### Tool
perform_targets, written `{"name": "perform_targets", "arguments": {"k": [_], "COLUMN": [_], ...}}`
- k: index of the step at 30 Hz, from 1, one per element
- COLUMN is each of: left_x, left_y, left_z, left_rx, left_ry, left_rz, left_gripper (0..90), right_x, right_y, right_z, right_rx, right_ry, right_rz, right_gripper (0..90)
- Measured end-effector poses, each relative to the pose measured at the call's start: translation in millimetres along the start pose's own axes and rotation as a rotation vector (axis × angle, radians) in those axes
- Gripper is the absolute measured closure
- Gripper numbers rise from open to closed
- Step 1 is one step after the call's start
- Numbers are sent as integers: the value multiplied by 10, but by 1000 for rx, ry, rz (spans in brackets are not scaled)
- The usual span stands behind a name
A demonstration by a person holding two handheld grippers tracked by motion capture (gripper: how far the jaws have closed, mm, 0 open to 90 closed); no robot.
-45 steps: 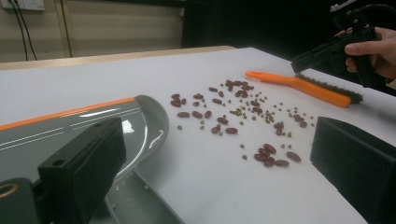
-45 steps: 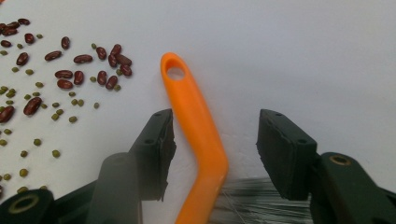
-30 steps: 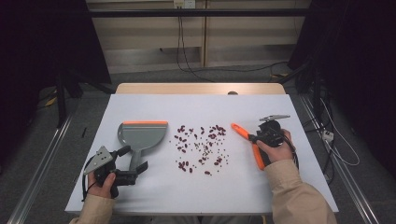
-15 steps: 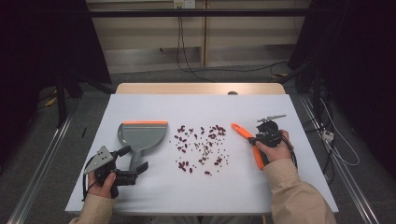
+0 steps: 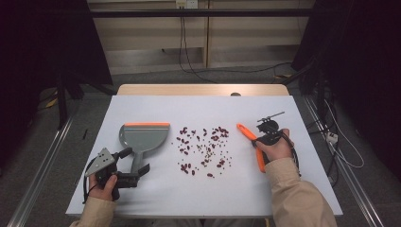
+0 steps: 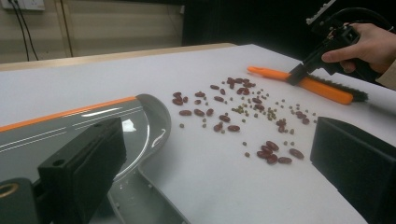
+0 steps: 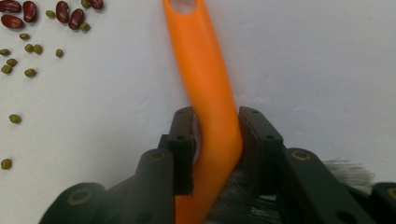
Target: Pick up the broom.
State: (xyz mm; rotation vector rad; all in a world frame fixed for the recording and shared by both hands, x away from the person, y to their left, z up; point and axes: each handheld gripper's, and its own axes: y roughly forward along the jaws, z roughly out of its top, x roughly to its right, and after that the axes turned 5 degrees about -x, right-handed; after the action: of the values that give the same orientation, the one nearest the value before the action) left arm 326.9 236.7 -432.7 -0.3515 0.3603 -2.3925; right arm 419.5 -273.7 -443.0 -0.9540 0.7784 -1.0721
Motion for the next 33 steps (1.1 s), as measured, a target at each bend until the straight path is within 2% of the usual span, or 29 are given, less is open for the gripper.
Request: {"name": "perform_targets", "arguments": {"k": [6, 8, 12, 16, 20, 21, 24, 25, 26, 29, 30, 31, 33], "left_x": [-16, -14, -8, -10, -15, -15, -20, -20, -20, -13, -11, -10, -1], "left_y": [-1, 3, 10, -1, -15, -16, -18, -18, -18, -20, -20, -20, -14], "left_z": [18, 20, 22, 17, 18, 17, 19, 19, 21, 37, 44, 51, 64], "left_rx": [10, 13, 5, 14, 20, 20, 21, 23, 24, 32, 36, 35, 34], "left_ry": [4, 2, 11, 2, -1, -2, -6, -11, -11, -11, -12, -10, -15], "left_rz": [6, 9, 11, 14, 20, 21, 23, 24, 25, 24, 26, 28, 28], "left_gripper": [32, 32, 32, 32, 32, 32, 32, 32, 32, 32, 32, 32, 32], "right_x": [0, 23, 17, 46, 58, 73, 119, 152, 152, 187, 191, 191, 200], "right_y": [4, 3, -10, -22, -71, -90, -165, -231, -231, -315, -374, -374, -436], "right_z": [-2, -11, 10, -3, -11, -17, -47, -78, -78, -129, -160, -160, -193], "right_rx": [5, 16, 0, 14, 57, 64, 115, 165, 165, 248, 313, 313, 384], "right_ry": [5, 11, 0, 15, 12, 15, 36, 51, 51, 72, 69, 69, 83], "right_rz": [-3, 12, 7, 27, 33, 51, 78, 102, 102, 136, 144, 144, 167], "right_gripper": [693, 695, 697, 697, 699, 698, 700, 701, 701, 702, 703, 703, 705]}}
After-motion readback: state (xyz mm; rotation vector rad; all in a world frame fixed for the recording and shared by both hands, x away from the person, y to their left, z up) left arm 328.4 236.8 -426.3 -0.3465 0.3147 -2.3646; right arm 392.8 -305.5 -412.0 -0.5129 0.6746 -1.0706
